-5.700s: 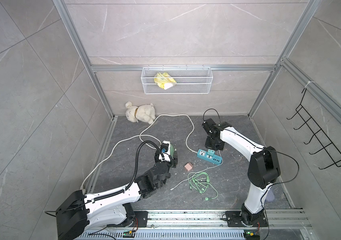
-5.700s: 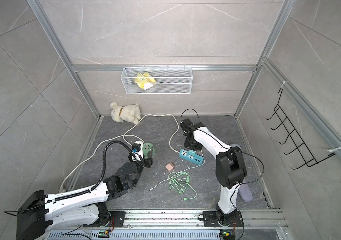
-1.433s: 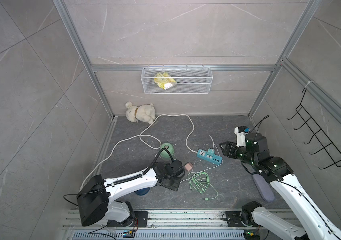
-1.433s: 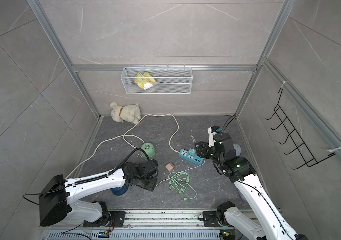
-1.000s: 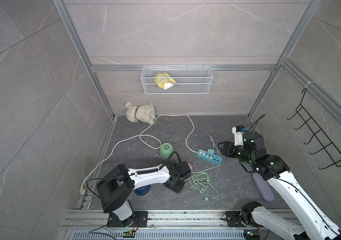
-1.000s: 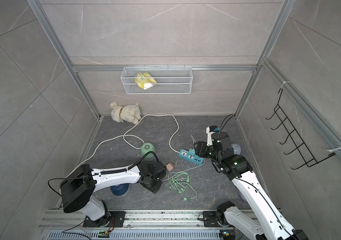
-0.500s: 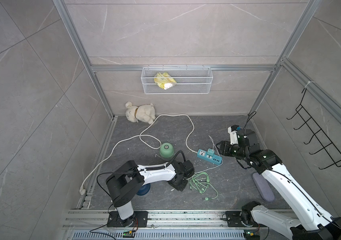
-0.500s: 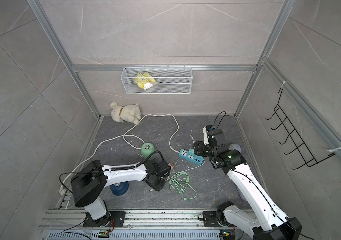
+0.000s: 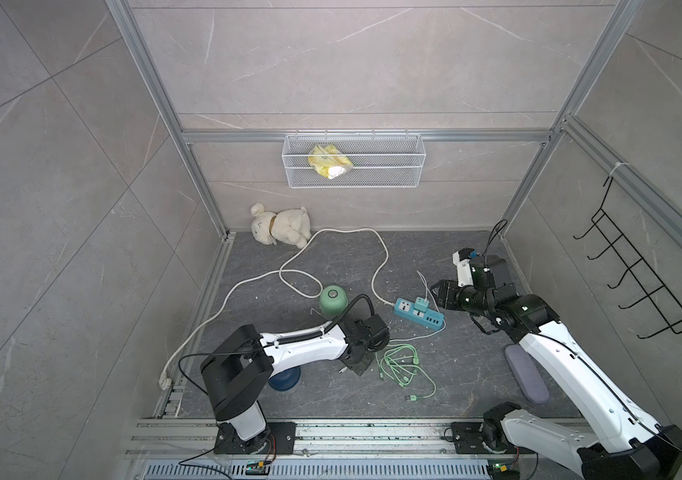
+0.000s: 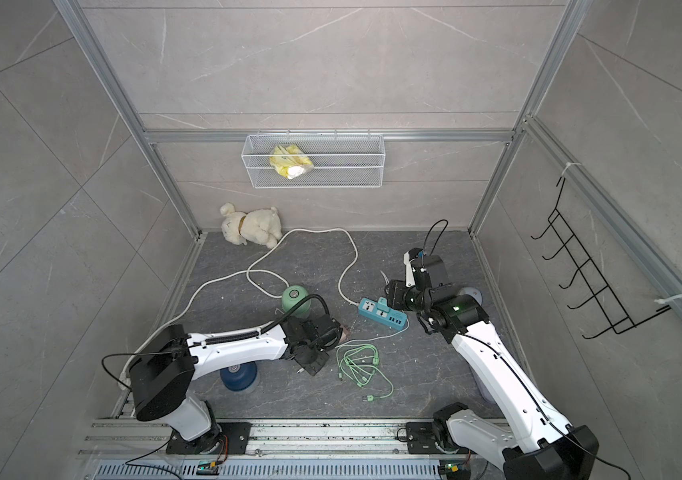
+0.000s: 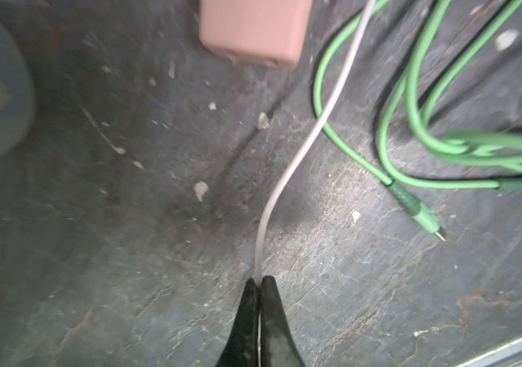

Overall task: Charge the cordless meat grinders
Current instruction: Pick up the charging cable from the center of the board.

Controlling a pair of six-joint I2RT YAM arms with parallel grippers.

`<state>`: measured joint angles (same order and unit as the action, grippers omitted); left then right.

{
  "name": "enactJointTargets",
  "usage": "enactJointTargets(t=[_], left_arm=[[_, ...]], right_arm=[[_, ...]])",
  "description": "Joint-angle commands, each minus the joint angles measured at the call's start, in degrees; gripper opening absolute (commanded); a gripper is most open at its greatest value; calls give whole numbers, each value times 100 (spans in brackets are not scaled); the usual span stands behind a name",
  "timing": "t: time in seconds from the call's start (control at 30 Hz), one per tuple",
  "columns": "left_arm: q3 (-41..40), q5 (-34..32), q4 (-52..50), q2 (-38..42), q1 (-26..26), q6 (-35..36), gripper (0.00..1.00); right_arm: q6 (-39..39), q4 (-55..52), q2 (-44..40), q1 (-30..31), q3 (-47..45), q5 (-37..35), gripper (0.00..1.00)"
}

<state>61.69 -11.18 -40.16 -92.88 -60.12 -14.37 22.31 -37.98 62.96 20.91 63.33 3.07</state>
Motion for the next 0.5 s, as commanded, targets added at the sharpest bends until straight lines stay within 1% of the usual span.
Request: enactJointTargets(t=[0.0, 0.1, 0.17, 0.27, 0.33, 0.43, 0.47], left_arm=[[75, -364, 36, 572, 19, 377, 0], [-57, -298, 164, 684, 104, 242, 0], [-148, -378, 289, 796, 106, 85, 0], [-345, -420, 733, 1138, 106, 60, 0], [-516, -412, 1153, 1457, 119, 255, 0], [-685, -34, 1678, 1840, 192, 812, 0], [-696, 215, 1798, 1941, 298, 938, 0]], right_arm=[[-236, -131, -45, -26, 119, 279, 57], [-297, -386, -12, -20, 56, 778, 56], [-266, -519, -50, -20, -57, 1055, 56], [-292, -534, -130, -34, -196, 1421, 56], [-398, -427, -77, -23, -168, 1776, 57], [-606, 63, 129, 34, -80, 2800, 58], [-751, 256, 207, 99, -46, 3106, 59]])
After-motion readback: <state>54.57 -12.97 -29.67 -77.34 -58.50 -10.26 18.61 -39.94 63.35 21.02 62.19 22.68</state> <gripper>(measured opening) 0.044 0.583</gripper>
